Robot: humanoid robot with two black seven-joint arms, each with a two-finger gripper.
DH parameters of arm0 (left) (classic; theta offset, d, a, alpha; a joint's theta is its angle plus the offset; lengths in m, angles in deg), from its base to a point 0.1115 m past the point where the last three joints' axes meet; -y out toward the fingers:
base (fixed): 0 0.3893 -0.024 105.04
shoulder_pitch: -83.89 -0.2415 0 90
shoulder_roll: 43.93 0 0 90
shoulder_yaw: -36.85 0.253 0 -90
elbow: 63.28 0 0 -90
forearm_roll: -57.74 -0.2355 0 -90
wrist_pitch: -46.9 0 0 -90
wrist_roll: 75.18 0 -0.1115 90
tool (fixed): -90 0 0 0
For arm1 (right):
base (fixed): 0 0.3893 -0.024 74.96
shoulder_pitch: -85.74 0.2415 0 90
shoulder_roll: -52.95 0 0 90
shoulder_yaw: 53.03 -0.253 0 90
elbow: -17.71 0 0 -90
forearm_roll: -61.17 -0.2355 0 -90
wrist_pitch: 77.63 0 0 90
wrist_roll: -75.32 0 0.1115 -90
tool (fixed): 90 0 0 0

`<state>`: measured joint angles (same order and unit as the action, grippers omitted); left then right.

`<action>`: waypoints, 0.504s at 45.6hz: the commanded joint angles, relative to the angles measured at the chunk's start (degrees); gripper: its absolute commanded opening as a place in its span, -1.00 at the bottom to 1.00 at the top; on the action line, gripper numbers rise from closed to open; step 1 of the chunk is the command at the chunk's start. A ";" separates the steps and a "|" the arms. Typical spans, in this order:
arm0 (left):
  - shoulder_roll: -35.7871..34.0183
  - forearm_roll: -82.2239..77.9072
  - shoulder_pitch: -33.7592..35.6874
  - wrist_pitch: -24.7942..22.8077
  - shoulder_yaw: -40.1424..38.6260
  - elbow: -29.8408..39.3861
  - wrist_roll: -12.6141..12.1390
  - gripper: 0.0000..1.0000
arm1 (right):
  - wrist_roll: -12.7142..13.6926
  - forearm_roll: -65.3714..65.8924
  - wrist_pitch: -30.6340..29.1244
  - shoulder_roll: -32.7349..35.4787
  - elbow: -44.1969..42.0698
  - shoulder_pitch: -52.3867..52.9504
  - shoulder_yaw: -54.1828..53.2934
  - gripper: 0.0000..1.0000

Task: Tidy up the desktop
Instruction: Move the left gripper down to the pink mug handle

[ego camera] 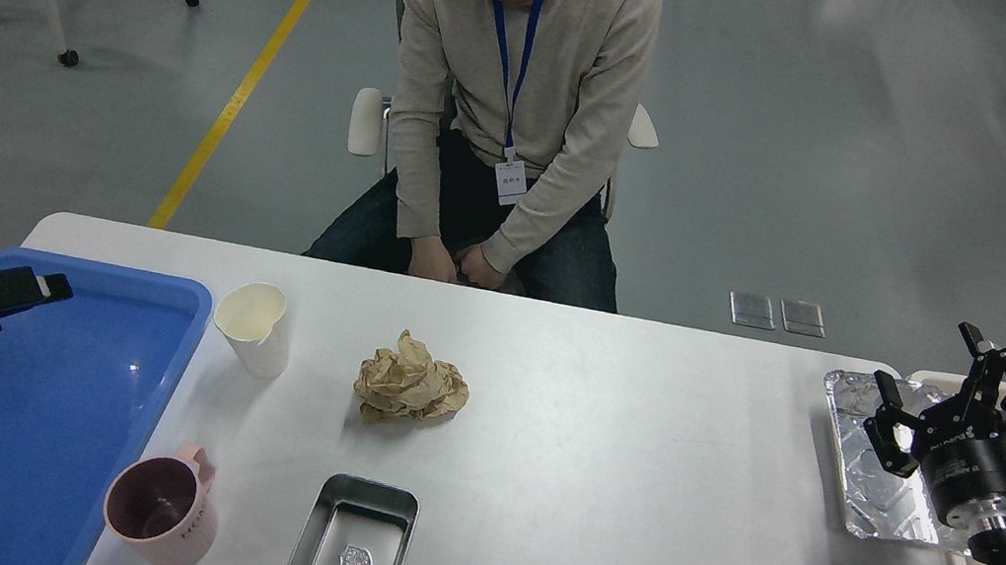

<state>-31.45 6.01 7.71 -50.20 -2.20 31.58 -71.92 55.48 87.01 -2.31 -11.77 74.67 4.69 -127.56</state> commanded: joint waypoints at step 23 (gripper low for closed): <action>-3.25 -1.35 2.18 -0.55 -0.95 5.95 3.50 0.92 | -0.02 0.00 -0.09 0.56 -0.27 -0.26 0.09 1.00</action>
<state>-34.33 4.85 9.78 -50.75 -3.13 37.22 -68.39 55.47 87.03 -2.40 -11.28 74.43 4.62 -127.47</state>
